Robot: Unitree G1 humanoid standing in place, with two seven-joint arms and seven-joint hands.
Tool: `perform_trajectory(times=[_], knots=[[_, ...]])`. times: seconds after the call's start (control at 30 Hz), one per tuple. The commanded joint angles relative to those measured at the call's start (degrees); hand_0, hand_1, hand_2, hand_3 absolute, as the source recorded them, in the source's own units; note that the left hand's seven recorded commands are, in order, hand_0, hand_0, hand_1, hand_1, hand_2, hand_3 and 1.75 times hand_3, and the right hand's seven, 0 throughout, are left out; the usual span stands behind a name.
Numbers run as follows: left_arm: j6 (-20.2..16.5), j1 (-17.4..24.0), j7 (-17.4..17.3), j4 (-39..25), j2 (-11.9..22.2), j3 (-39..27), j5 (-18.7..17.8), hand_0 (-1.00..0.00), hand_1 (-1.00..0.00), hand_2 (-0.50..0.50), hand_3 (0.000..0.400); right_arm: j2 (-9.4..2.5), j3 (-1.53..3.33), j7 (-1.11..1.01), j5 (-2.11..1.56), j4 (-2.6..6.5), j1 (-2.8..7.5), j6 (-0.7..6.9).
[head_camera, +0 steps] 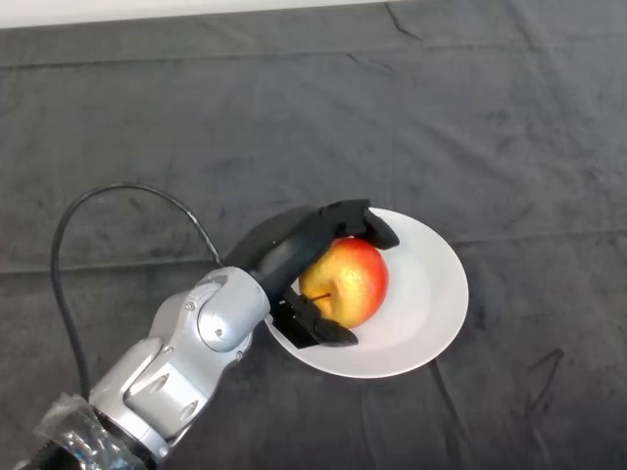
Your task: Move the apple to the plate
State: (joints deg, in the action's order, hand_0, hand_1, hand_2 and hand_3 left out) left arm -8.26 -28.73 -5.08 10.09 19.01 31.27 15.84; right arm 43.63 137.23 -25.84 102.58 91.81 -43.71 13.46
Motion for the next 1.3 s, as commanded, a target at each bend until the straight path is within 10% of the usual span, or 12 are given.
perform_trajectory(times=[0.03,0.17,1.3], knots=[[1.2,-3.8,0.8,2.3,0.1,1.6,1.4,-0.85,-0.97,0.06,0.387,1.07,0.64,-0.88,-0.21,-2.12,-2.76,-0.24],[1.6,-4.3,1.0,2.8,0.3,2.1,1.4,-0.02,0.0,-0.01,0.009,1.07,0.64,-0.88,-0.21,-2.11,-2.76,-0.24],[1.8,-2.3,0.1,-5.8,7.9,-8.9,-3.7,0.0,0.0,0.0,0.0,1.06,0.63,-0.88,-0.21,-2.11,-2.75,-0.23]])
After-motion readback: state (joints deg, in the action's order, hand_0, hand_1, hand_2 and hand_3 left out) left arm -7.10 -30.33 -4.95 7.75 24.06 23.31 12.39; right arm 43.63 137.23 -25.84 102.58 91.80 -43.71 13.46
